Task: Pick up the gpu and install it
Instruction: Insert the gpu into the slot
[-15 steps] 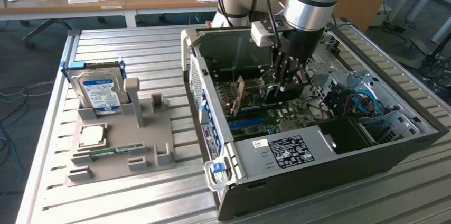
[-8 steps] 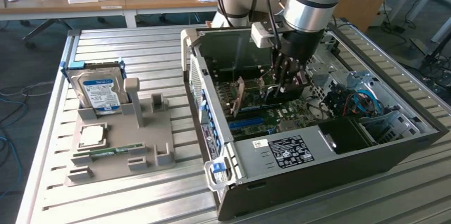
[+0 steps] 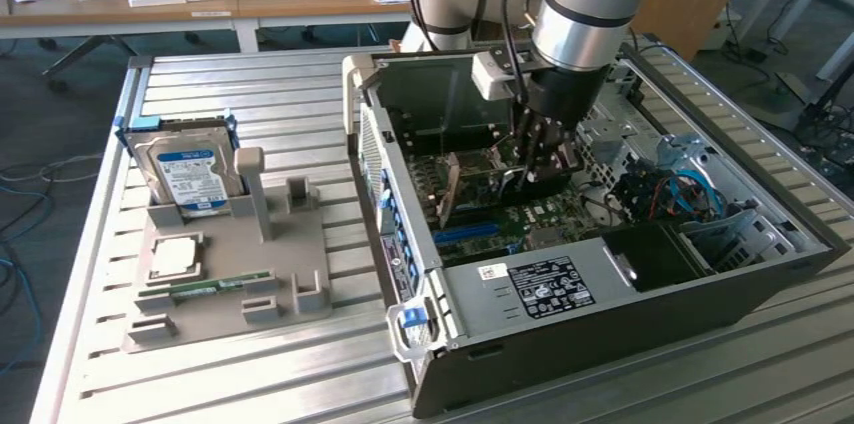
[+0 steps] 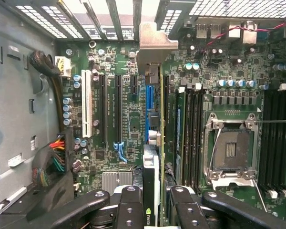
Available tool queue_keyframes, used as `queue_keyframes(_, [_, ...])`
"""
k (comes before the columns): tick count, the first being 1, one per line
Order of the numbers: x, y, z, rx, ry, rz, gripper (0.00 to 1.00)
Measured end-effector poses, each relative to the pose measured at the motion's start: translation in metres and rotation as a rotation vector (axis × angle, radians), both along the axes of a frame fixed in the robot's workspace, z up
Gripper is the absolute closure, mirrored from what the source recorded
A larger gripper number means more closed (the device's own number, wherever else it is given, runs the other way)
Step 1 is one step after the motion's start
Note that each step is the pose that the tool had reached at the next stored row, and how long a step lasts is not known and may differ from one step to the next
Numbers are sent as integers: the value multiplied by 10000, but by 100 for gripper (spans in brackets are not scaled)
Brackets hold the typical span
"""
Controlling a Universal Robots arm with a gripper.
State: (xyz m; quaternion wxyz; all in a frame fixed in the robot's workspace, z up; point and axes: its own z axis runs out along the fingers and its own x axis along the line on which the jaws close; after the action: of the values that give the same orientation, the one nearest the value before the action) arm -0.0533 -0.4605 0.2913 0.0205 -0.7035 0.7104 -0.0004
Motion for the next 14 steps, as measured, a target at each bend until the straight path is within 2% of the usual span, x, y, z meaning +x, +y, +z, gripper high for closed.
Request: queue_keyframes(14, [-34,1,-29,3,0,0,74])
